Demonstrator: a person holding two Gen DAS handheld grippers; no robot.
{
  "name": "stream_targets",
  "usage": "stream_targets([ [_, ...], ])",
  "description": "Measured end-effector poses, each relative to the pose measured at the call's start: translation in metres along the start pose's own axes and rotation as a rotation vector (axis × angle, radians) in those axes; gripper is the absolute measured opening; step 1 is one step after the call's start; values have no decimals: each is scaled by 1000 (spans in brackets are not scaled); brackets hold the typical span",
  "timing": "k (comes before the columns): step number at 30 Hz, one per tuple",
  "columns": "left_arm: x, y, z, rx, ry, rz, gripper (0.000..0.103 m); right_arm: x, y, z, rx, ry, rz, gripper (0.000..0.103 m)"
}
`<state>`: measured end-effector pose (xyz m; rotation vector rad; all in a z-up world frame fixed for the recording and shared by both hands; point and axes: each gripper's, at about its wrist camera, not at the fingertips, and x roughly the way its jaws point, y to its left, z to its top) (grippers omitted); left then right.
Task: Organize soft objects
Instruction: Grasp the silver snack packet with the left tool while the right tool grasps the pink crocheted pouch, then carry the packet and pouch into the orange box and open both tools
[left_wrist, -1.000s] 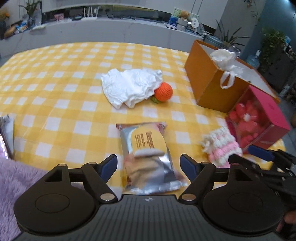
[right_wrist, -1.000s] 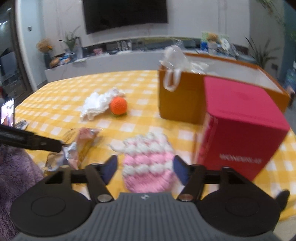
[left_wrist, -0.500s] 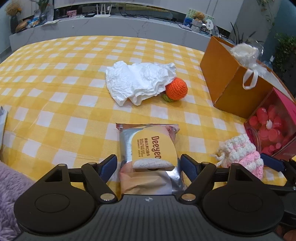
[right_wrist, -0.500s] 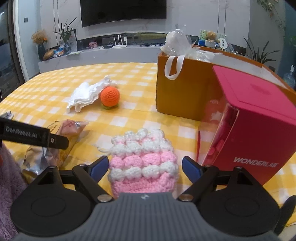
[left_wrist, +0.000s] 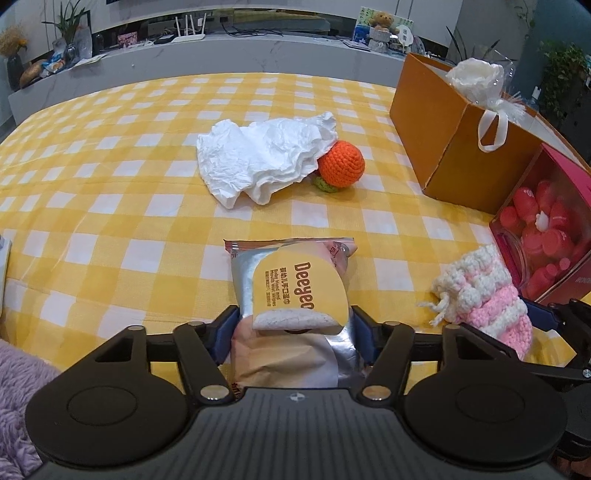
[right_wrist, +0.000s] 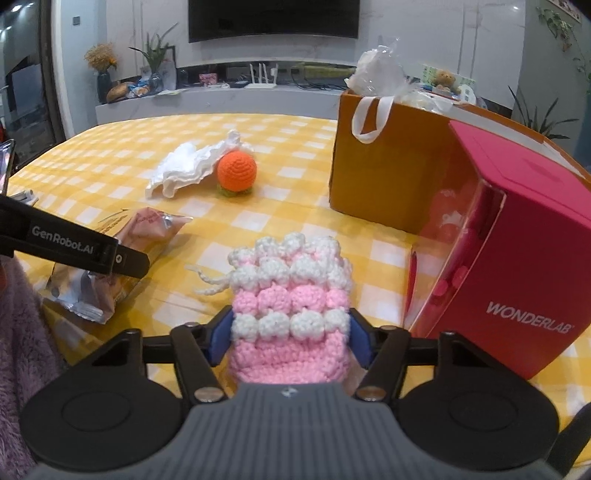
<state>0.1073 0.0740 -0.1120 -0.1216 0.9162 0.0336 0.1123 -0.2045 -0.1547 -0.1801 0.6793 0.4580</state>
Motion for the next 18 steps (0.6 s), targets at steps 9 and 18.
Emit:
stream_targets([
  [9,-4,-1,-2,24,-21,-19,57,-10,1,0,-10,-36,-10,45],
  [18,-24,0,-4,13,-119,-59,55,-45,2,10,-7,-118,-1,44],
])
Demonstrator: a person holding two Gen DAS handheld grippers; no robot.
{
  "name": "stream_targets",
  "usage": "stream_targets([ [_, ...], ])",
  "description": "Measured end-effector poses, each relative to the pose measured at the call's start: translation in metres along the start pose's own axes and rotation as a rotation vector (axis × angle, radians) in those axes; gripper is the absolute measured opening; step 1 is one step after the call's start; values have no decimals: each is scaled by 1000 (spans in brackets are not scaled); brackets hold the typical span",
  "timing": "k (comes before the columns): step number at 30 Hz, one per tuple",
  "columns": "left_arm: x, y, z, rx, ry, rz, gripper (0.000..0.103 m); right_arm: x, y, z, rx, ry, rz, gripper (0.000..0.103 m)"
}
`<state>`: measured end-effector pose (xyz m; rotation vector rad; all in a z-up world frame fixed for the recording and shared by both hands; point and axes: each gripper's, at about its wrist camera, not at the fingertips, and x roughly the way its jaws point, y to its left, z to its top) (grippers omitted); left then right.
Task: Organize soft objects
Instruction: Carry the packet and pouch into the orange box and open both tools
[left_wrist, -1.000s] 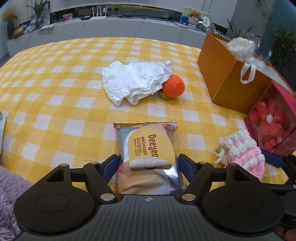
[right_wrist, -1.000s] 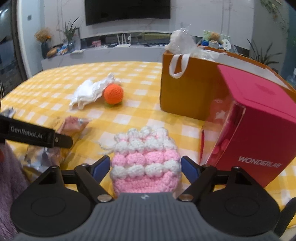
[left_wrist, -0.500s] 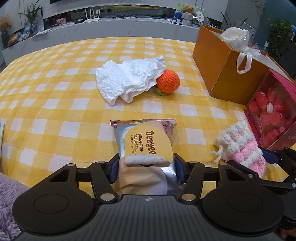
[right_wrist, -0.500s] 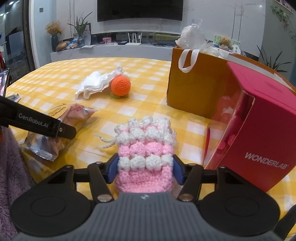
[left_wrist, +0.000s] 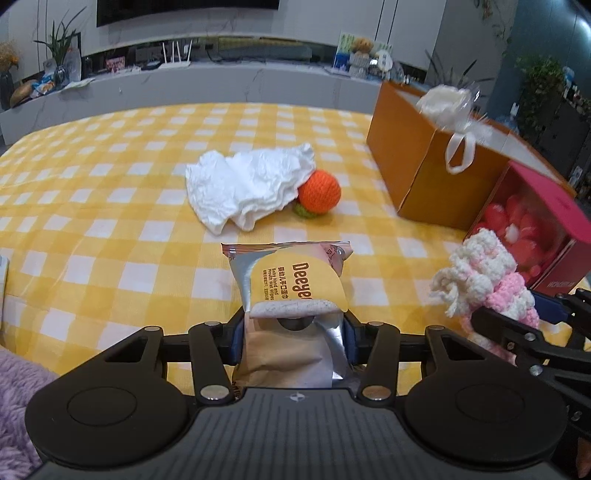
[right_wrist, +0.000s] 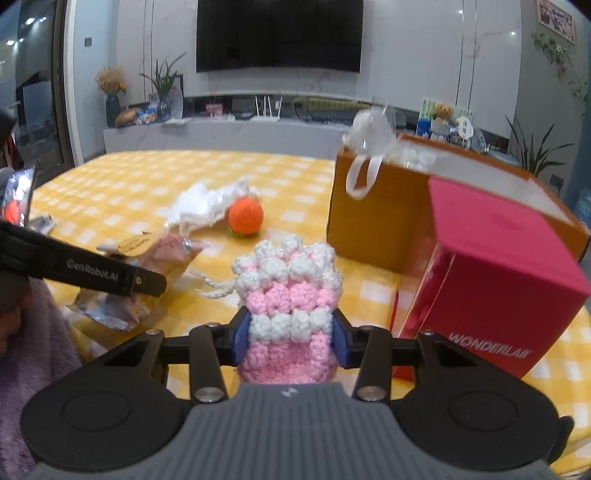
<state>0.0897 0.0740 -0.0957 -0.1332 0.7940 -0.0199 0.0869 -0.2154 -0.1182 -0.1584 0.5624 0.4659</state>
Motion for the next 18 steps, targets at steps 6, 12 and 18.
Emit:
stream_targets([
  [6,-31,-12,7,16,-68,-32,55,-33,-3,22,3,-105,-14,45],
  [12,-60,-36,45,33,-138,-134,55,-64,-19,51,18,-193,-51,45],
  [18,-65,-74,95,54,-181,-240,55,-84,-59,79,51,-232,-111,45],
])
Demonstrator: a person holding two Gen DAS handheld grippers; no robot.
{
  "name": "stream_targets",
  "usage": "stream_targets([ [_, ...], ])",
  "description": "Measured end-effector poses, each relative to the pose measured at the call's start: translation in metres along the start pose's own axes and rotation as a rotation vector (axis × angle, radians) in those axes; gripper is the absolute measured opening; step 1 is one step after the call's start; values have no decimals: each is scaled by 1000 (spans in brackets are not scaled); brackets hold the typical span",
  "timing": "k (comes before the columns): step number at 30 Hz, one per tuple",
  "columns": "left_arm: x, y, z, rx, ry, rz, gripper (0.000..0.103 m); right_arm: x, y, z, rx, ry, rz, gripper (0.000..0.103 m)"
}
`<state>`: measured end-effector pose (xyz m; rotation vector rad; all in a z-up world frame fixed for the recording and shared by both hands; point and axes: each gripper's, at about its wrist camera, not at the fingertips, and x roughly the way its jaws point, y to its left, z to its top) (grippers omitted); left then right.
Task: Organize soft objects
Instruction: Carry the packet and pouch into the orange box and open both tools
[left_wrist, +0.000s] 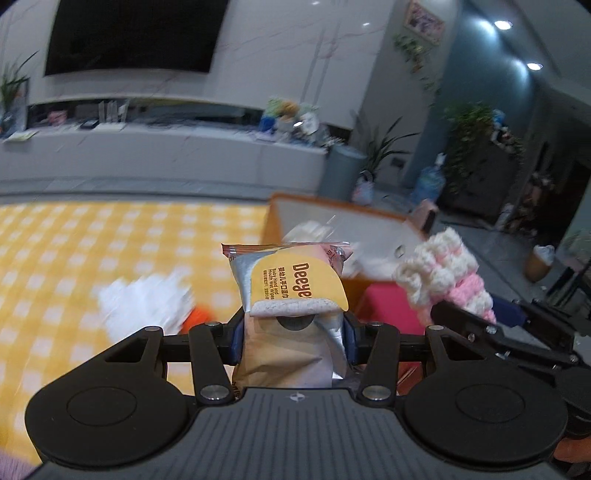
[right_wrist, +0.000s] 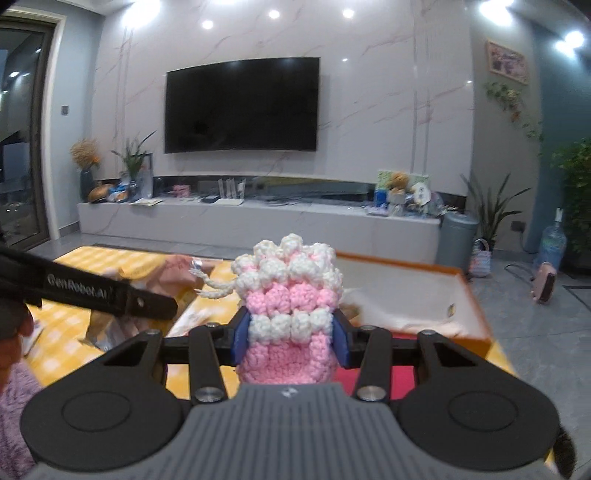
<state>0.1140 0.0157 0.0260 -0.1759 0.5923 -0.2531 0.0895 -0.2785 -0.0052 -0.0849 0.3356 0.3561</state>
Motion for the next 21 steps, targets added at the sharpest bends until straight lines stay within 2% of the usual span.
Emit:
stream_targets([
  [9,57,-59,58,116,-14,-111,55,13,-71,40,-33,23,-107,45],
  [14,101,-83,76,159,21,-149,55,45,-107,49,-39,83,-141,46],
  [21,163,-98,86,202,75,-148,55,100,-136,50,-43,174,-161,46],
])
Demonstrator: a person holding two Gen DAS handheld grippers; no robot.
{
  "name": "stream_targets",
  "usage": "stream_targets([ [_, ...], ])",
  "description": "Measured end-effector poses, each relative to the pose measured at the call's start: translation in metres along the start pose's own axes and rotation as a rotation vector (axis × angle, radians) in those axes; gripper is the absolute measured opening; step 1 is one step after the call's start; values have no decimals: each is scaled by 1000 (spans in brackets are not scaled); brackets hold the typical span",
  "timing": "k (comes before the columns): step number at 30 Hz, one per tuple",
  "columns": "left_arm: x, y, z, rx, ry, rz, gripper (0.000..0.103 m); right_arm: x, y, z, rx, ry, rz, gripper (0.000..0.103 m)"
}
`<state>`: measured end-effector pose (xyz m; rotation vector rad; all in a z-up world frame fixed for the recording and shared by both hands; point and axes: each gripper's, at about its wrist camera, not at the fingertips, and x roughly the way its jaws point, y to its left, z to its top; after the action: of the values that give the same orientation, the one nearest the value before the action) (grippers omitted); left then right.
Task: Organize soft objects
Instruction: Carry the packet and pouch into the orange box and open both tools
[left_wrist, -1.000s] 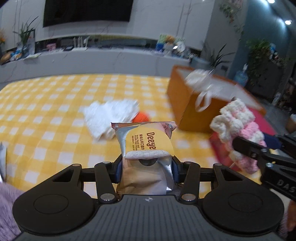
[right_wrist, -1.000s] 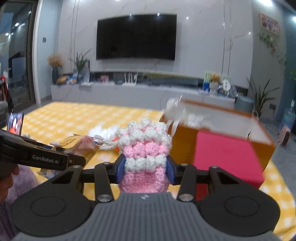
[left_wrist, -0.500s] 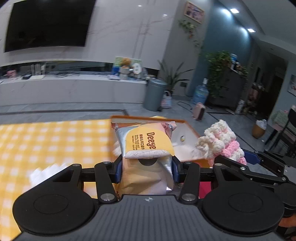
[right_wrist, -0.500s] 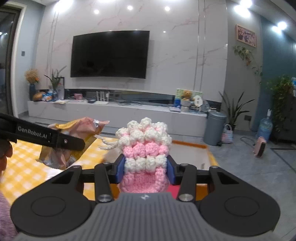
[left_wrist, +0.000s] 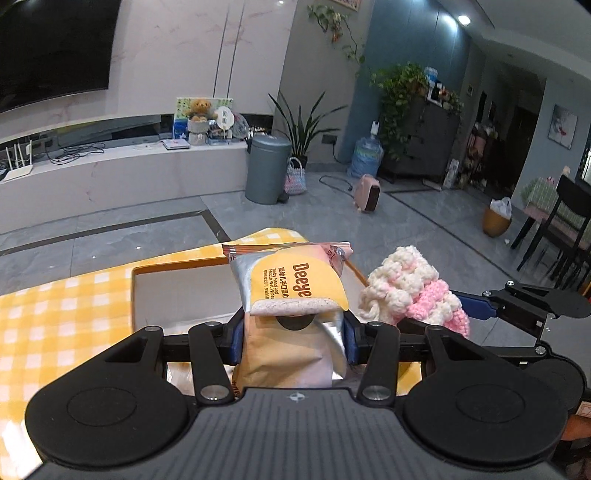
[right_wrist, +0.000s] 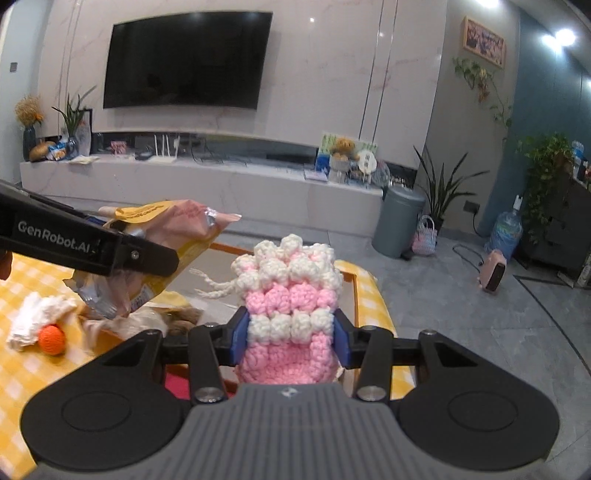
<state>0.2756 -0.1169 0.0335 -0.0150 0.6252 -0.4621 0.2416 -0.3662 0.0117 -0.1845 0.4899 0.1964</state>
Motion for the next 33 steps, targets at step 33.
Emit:
stream_targets([
  [33,68,26,-22,-63,128,-22,83,121,-5,-7,-42,239,-16,68],
])
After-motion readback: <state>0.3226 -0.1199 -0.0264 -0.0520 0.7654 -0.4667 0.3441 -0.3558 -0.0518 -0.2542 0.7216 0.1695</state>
